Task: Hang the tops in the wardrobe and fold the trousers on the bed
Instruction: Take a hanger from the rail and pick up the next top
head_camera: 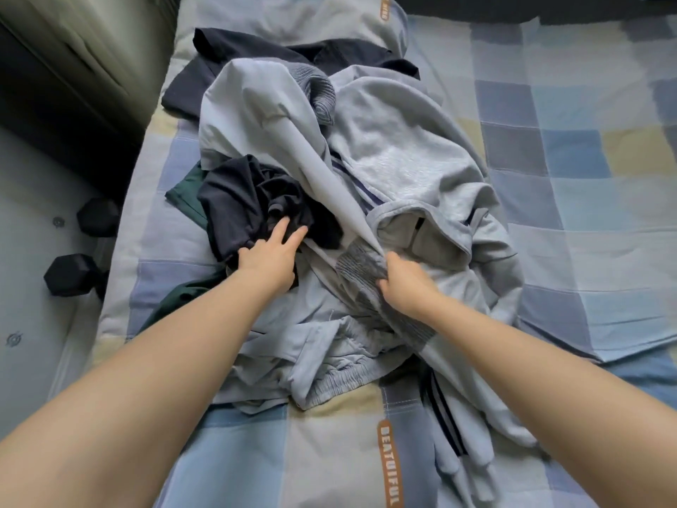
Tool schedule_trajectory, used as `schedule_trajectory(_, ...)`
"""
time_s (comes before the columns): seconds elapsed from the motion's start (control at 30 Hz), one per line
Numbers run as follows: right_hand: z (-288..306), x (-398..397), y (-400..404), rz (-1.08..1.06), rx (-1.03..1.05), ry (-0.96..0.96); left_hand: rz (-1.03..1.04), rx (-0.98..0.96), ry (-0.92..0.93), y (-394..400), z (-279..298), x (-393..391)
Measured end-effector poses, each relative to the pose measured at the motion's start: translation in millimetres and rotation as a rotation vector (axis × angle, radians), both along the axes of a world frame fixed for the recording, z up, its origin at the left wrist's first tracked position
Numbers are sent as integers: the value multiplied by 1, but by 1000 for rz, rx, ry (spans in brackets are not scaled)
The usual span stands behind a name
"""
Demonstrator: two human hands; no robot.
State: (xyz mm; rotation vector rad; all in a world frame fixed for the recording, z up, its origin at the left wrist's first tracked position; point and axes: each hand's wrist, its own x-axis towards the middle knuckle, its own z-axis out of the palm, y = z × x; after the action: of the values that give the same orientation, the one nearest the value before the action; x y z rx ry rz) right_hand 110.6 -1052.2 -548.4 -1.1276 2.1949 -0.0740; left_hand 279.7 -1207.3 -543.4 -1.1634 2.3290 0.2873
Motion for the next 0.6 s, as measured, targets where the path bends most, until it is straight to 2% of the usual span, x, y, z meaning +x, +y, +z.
schedule_trajectory(0.1,24,12,22,63,-232,-5,109,136,-47,-2,1,13)
schedule_trajectory(0.2,60,25,49,101,-371,-45,207,244,18,2,12,19)
schedule_trajectory(0.27,91,31,64,110,-483,-73,346,312,109,10,31,12)
schedule_trajectory(0.33,125,36,75,102,-582,-135,605,457,305,26,62,-2)
schedule_trajectory(0.4,156,40,83,106,-629,-185,1071,801,626,42,94,-20)
schedule_trajectory(0.47,183,46,94,138,-651,-252,1358,1091,887,57,117,-31)
schedule_trajectory(0.5,203,45,101,147,-658,-278,1389,1132,967,63,136,-39)
schedule_trajectory(0.6,240,46,124,140,-625,-338,1462,1051,1087,85,172,-45)
